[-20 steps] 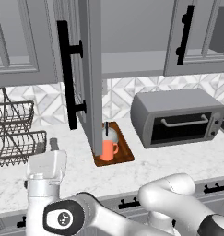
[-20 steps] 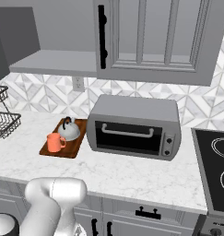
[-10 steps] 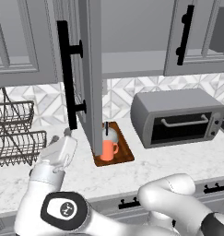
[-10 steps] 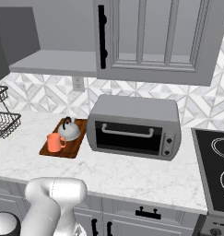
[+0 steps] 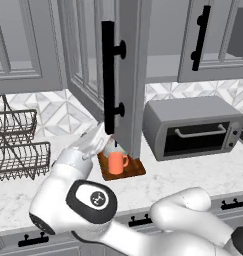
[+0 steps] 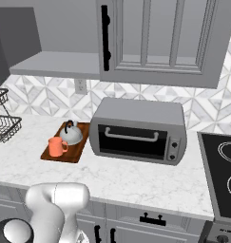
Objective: Pick the kettle from the counter and place it on the tray. Then pick the mug from the cabinet and place it on the tray. Then close the cabinet doors.
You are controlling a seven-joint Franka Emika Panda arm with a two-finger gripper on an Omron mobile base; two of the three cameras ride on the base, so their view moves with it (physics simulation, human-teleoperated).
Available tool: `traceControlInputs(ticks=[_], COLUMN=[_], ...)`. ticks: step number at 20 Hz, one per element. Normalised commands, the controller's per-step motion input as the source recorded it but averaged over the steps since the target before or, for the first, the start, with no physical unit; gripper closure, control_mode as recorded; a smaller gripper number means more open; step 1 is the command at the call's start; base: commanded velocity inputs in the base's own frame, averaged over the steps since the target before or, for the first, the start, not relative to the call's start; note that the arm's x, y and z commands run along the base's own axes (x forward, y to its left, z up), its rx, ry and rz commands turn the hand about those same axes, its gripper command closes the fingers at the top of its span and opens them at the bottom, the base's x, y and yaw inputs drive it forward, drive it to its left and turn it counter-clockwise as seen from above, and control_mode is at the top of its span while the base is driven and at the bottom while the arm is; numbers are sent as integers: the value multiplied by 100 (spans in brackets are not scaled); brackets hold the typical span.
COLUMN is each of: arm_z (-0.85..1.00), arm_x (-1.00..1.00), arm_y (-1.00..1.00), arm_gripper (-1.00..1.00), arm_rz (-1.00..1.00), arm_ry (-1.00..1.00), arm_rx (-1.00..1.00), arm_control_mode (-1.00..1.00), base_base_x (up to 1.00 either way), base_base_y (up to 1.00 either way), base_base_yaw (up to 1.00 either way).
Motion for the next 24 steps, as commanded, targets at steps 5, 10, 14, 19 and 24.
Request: traceControlInputs(ticks=[5, 10, 14, 19, 24], arm_z=[33, 34, 48, 49, 26], arm_x=[9, 21, 40, 50, 58], arm_y=[-85, -90, -80, -72, -70], arm_gripper=[-100, -100, -100, -100, -100], arm_rz=[0, 0, 3, 10, 19], arm_ry=[8, 7, 8, 5, 1], arm_rx=[11, 12, 12, 12, 13], arm_control_mode=[-100, -100, -100, -100, -100], base_base_x=[0, 0, 0, 0, 0], base_base_y=[0, 0, 0, 0, 0], base_base_yaw=[0, 0, 0, 0, 0])
